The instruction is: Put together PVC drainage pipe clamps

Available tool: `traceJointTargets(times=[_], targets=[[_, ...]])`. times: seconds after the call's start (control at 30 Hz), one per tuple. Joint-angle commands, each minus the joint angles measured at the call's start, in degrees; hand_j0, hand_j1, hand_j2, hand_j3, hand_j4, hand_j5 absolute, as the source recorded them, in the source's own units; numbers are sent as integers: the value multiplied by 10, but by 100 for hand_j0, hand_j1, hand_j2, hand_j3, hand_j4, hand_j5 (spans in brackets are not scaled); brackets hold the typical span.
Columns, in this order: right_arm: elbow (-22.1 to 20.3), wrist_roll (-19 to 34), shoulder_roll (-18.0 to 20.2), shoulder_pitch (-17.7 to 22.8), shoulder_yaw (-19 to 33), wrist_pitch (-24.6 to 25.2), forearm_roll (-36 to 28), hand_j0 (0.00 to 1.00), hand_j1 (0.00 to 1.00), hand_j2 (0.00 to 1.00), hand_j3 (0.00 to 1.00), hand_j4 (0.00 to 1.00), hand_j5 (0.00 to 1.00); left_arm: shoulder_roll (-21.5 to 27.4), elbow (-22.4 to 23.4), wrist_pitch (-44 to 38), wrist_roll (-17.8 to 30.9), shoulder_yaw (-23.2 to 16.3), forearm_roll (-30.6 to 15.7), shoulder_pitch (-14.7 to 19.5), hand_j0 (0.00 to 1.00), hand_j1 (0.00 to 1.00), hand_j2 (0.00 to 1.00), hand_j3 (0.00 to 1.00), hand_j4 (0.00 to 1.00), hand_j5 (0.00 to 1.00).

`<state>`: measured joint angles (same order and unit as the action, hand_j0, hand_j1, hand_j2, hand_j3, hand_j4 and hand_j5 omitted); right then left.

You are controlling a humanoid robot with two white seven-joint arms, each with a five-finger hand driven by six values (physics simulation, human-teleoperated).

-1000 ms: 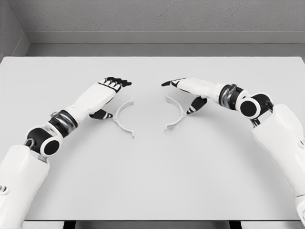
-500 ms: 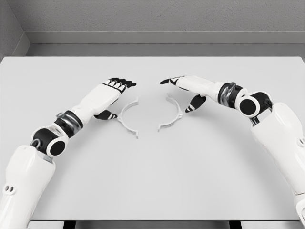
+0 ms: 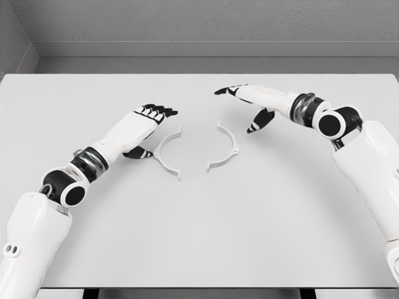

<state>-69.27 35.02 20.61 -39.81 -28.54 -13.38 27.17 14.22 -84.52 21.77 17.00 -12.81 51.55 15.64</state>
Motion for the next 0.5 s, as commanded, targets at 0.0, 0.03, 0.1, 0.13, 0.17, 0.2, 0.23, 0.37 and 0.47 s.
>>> traceJointTargets(times=[0.0, 0.03, 0.1, 0.13, 0.17, 0.2, 0.23, 0.37, 0.47], targets=[[2, 0, 0, 1, 8, -1, -3, 100, 100, 100, 100, 100, 100, 0, -2, -1, 0, 0, -2, 0, 100, 100, 100, 100, 100, 100], [1, -11, 0, 2, 23, -1, -5, 100, 100, 100, 100, 100, 100, 0, -8, -1, 0, -1, -2, -1, 100, 100, 100, 100, 100, 100], [1, -26, 2, 2, 24, -1, -5, 100, 100, 100, 100, 100, 100, 0, -9, -1, 0, -1, -2, -1, 100, 100, 100, 100, 100, 100], [1, -26, 0, 2, 24, -1, -5, 100, 100, 100, 100, 100, 100, -1, -9, -1, 0, -1, -3, -1, 100, 100, 100, 100, 100, 100], [1, -27, 0, 2, 23, -1, -5, 100, 100, 100, 100, 100, 100, -1, -9, -1, 0, -1, -2, -1, 100, 100, 100, 100, 100, 100], [1, -27, 0, 1, 23, -1, -6, 100, 100, 100, 100, 100, 100, -1, -10, -1, 0, -1, -2, -1, 100, 100, 100, 100, 100, 100], [1, -27, 0, 1, 23, -1, -5, 100, 100, 100, 100, 100, 100, -2, -11, -1, 0, -2, -2, -2, 100, 100, 100, 100, 100, 100], [36, -29, -7, -11, 23, 0, -5, 100, 100, 100, 100, 100, 100, -2, -12, -1, 0, -3, -2, -3, 100, 100, 100, 100, 100, 100], [44, -29, -15, -18, 18, 2, -4, 100, 100, 100, 100, 100, 100, -2, -13, 0, 0, -4, -2, -3, 100, 100, 100, 100, 100, 100]])
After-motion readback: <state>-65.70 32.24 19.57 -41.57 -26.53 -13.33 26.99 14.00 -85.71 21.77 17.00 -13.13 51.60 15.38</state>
